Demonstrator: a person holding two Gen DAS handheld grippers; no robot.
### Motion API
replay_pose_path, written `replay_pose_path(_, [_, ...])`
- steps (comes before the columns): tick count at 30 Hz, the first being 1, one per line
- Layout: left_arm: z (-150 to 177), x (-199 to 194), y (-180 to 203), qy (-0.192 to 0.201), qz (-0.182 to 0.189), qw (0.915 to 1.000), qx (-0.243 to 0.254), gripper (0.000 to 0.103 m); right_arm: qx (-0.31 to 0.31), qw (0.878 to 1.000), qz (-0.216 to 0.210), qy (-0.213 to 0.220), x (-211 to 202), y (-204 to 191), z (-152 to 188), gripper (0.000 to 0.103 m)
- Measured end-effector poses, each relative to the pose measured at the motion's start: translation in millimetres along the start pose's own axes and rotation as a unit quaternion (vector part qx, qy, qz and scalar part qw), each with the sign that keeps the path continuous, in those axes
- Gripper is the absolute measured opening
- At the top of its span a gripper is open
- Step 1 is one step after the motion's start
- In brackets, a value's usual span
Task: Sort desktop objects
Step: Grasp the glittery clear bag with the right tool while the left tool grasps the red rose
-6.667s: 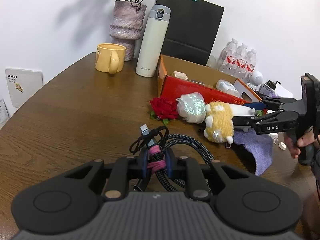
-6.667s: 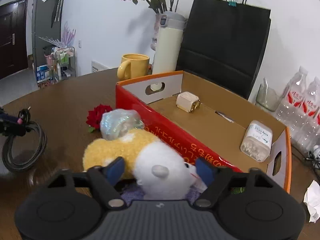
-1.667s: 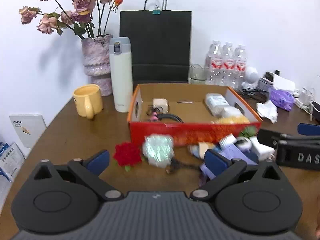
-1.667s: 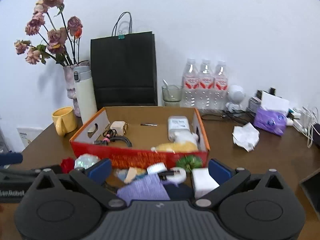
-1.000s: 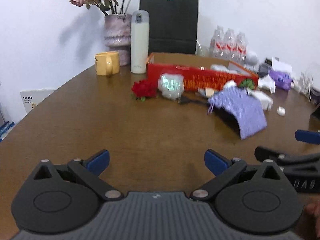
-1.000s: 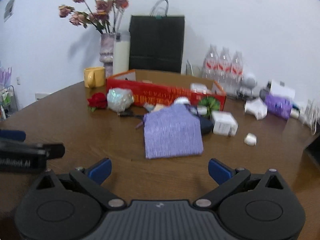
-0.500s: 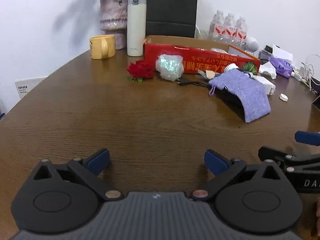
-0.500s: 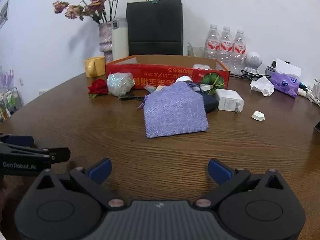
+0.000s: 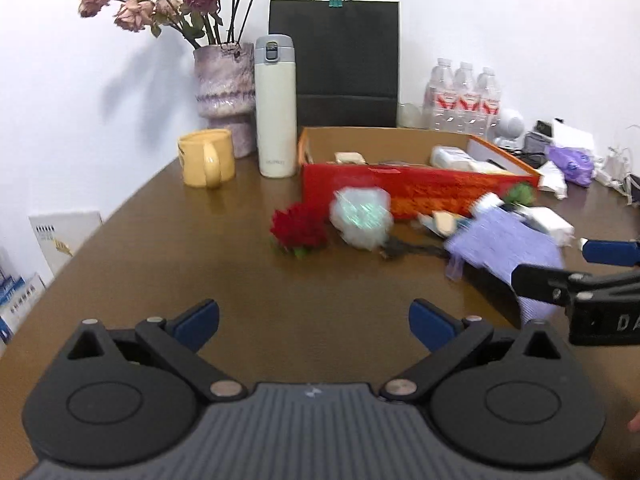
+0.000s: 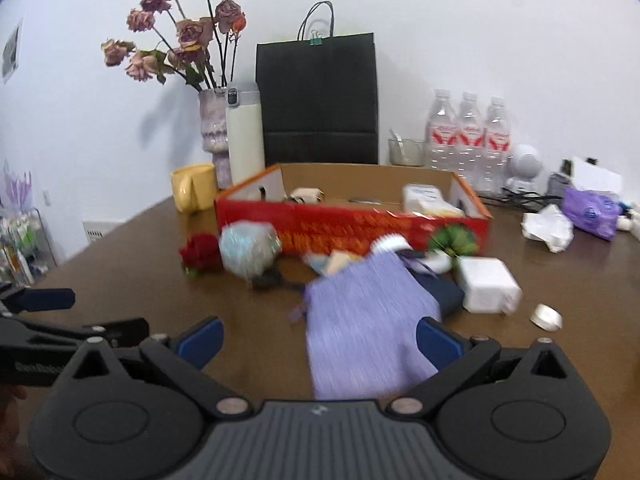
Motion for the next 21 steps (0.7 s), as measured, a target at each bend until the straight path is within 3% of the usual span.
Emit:
replay_pose_path(3, [-28, 23, -15, -0.006, 0.001, 0.9999, 0.009, 0.101, 0.005, 0.999, -0.031, -0.016, 24, -9, -27, 0.099])
replay_pose_path(5, [-48, 40, -25, -0.003, 0.001, 0.9999, 0.016, 0.1, 0.003, 0.998, -0.048, -0.027, 43, -17, -49, 0.091])
replay_pose_path(7, [-64, 60, -32, -0.02, 0.016, 0.9996, 0.013, 0.097, -0.007, 0.998, -0.06, -0.022, 60, -25, -72, 0.091])
replay_pose_path(10, [-86, 85, -40, -0.024, 0.057, 0.9981, 0.003, 0.081, -0.012, 0.997, -0.066, -0.045, 95, -37, -96, 0.089])
replay_pose_path(12, [-91, 98, -42, -0.032, 0.058, 0.9977, 0.013, 0.07, -0.019, 0.996, -0.069, -0.06, 112, -47, -103, 0.082])
replay_pose_path(15, [-84, 114, -45, -0.052, 0.076, 0.9953, 0.028, 0.069, -0.022, 0.996, -0.047, -0.076, 132, -50, -105, 0.08])
replay_pose_path(18, [-76, 116, -45, -0.051, 0.076, 0.995, 0.041, 0.068, -0.002, 0.993, -0.073, -0.098, 144, -55, -101, 0.075])
replay_pose_path(21, [-73, 116, -45, -0.048, 0.082, 0.9948, 0.036, 0.068, -0.018, 0.992, -0.072, -0.102, 149, -66, -94, 0.056])
Point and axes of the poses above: each gripper's, at about its wrist camera, not at the fingertips, and x roughly the way its jaws point, y to its right, z to its underside, the point moved 10 cm from there along x, roughly the way its jaws point, and after that the axes turned 13 degrees about -y, right-handed, at the moved point
